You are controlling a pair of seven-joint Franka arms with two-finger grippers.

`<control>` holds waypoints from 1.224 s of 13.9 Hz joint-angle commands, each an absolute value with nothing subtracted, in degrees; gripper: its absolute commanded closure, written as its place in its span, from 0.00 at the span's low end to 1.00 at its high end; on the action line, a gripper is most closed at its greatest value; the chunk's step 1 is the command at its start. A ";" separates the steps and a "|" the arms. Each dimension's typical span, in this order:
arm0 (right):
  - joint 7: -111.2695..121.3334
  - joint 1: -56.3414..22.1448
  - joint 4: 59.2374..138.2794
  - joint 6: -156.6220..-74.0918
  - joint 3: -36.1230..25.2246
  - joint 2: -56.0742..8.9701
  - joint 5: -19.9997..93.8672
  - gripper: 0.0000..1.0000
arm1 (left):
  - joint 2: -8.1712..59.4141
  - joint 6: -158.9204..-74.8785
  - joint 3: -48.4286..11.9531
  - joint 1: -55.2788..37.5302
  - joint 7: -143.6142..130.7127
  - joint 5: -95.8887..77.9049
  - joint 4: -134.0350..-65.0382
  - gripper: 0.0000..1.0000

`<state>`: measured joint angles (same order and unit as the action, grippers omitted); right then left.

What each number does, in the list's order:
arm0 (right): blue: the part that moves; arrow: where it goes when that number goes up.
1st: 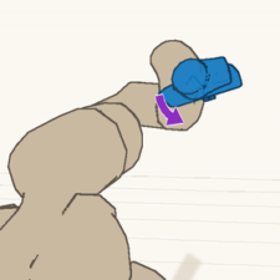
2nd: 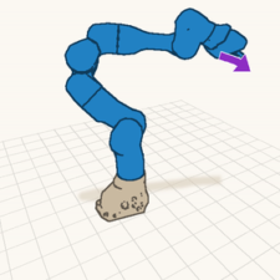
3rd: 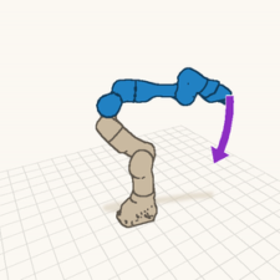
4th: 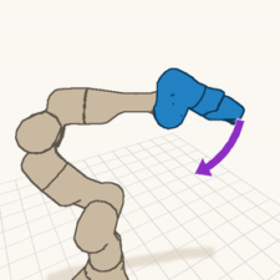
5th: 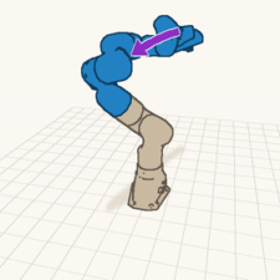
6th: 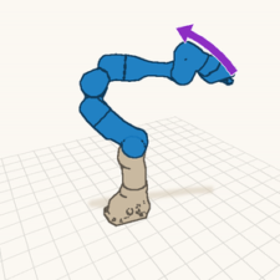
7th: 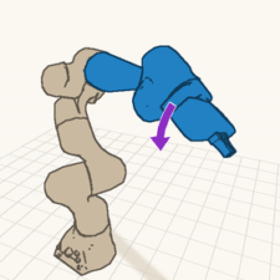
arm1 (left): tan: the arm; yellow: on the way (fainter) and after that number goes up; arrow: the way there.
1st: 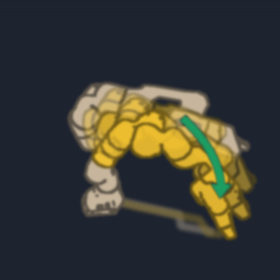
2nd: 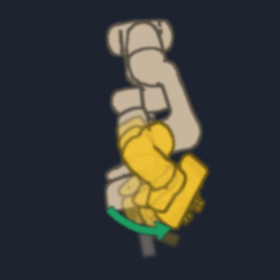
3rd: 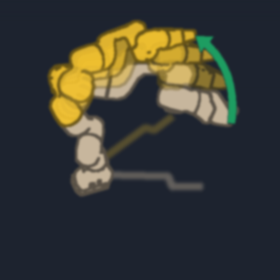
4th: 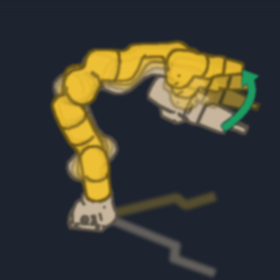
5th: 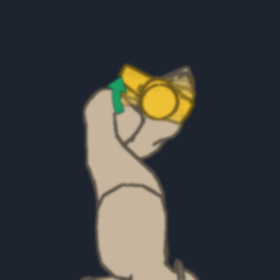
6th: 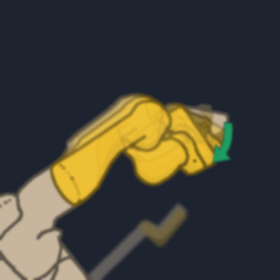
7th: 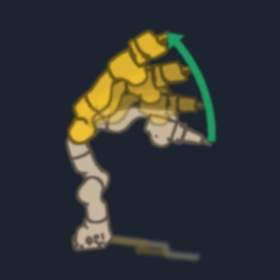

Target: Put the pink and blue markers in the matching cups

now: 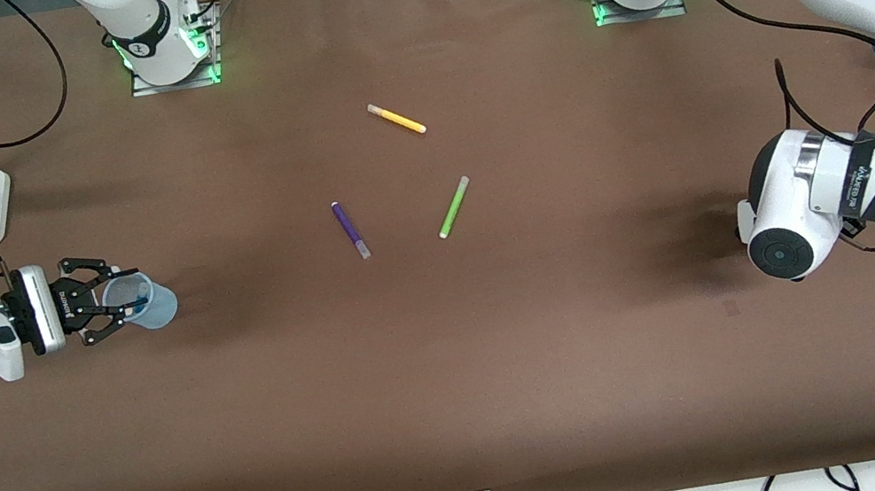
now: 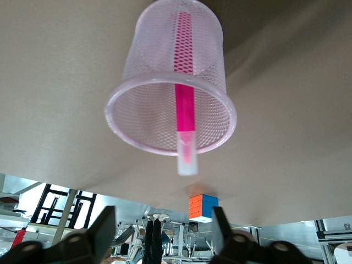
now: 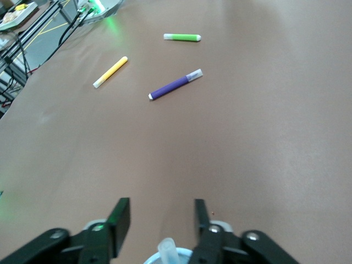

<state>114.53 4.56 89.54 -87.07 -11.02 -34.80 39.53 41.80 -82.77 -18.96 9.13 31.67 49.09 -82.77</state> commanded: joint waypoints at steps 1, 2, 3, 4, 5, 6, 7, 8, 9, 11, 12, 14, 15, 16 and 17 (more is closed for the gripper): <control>107.70 5.62 87.64 -84.73 -10.55 -33.58 40.61 0.00 | 39.12 -80.42 -19.86 8.53 31.82 47.48 -78.85 0.00; 102.10 5.62 86.76 -83.94 -10.46 -32.79 39.82 0.00 | 37.89 -79.98 -20.56 8.53 31.56 43.72 -77.36 0.00; 95.78 5.45 85.62 -83.67 -10.46 -32.09 39.12 0.00 | 36.84 -79.81 -20.57 8.61 30.25 39.94 -75.08 0.00; 90.14 5.19 85.26 -83.58 -10.46 -31.21 37.37 0.00 | 35.43 -79.80 -20.57 8.61 27.54 36.16 -73.84 0.00; 83.48 5.10 84.64 -83.58 -10.28 -30.16 35.70 0.00 | 33.59 -79.80 -20.57 8.61 23.94 31.86 -73.65 0.00; 77.41 5.01 83.94 -83.50 -10.11 -29.62 34.64 0.00 | 32.10 -79.89 -20.65 8.61 20.77 28.34 -73.57 0.00; 71.78 4.92 83.24 -83.50 -10.11 -28.84 33.41 0.00 | 30.78 -80.07 -20.65 8.61 17.70 25.26 -73.56 0.00; 65.98 4.92 82.19 -83.50 -10.02 -28.48 32.09 0.00 | 29.20 -80.16 -20.74 8.70 15.14 22.44 -73.48 0.00; 60.44 4.75 80.70 -82.89 -9.85 -28.04 29.73 0.00 | 27.70 -80.33 -20.74 8.79 13.12 19.28 -73.48 0.00; 48.66 3.43 76.40 -78.16 -9.84 -28.04 25.77 0.00 | 24.71 -81.03 -20.31 8.62 9.24 14.78 -73.48 0.00; 41.99 2.30 74.11 -75.96 -9.84 -27.95 23.23 0.00 | 22.78 -81.99 -19.52 7.57 8.62 13.03 -74.17 0.00; 30.38 -1.56 72.86 -75.06 -9.76 -25.94 15.95 0.00 | 19.00 -82.27 -12.70 2.41 7.12 9.51 -75.14 0.00; 25.10 -3.93 72.95 -74.97 -9.76 -25.06 12.34 0.00 | 16.64 -82.44 -7.44 -0.76 7.12 6.36 -76.63 0.00; 20.00 -5.17 72.95 -75.06 -9.32 -23.48 9.69 0.00 | 14.26 -82.62 -3.38 -3.23 7.29 2.76 -78.73 0.00; 14.47 -5.36 73.47 -74.88 -7.58 -22.16 8.02 0.00 | 11.80 -83.75 -1.69 -4.12 7.73 1.77 -81.36 0.00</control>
<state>23.68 -4.08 72.99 -75.97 -9.35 -25.09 12.19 18.04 -81.42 -7.01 -1.05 7.86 5.24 -74.43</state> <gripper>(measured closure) 0.000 0.000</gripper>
